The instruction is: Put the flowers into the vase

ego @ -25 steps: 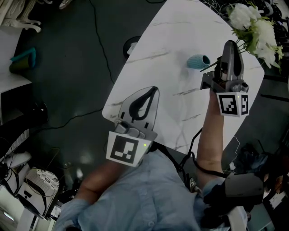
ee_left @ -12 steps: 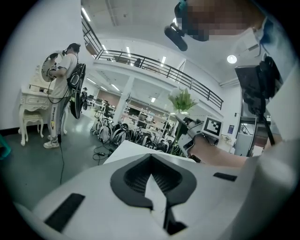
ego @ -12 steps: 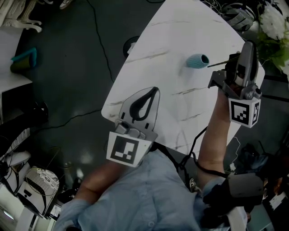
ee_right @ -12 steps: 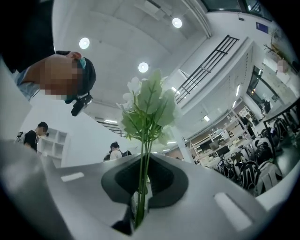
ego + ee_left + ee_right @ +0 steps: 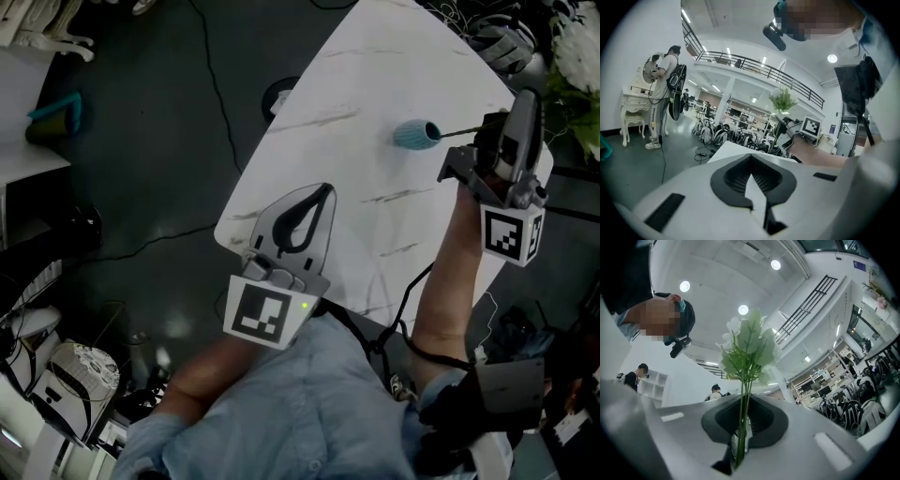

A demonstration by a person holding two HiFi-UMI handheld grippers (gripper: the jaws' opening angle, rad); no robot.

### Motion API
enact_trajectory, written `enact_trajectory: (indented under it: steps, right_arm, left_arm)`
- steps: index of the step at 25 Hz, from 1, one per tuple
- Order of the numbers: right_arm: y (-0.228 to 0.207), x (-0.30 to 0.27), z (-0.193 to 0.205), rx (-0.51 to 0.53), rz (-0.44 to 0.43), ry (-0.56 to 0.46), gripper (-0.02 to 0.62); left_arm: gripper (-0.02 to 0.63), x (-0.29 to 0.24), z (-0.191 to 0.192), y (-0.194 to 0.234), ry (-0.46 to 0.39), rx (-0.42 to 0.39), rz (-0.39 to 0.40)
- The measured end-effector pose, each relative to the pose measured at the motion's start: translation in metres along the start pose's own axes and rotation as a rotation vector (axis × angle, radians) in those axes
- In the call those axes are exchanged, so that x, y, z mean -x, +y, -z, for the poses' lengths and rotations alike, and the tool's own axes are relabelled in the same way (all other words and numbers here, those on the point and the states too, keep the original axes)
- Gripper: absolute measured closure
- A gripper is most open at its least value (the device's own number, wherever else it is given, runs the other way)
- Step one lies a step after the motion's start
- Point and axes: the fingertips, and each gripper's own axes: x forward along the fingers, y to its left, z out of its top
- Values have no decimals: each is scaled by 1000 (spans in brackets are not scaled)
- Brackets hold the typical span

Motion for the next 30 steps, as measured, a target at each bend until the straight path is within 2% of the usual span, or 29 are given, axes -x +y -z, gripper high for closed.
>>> enact_trajectory:
  steps: [8, 19, 30]
  right_arm:
    - [-8, 8, 31, -18, 12, 41, 589]
    - [-23, 33, 85, -51, 63, 170, 578]
    - [-18, 53, 125, -22, 48, 288, 572]
  left_arm:
    - [601, -3, 2, 6, 11, 3, -5]
    - [601, -4, -1, 3, 13, 4, -3]
    - [601, -5, 6, 0, 22, -4, 2]
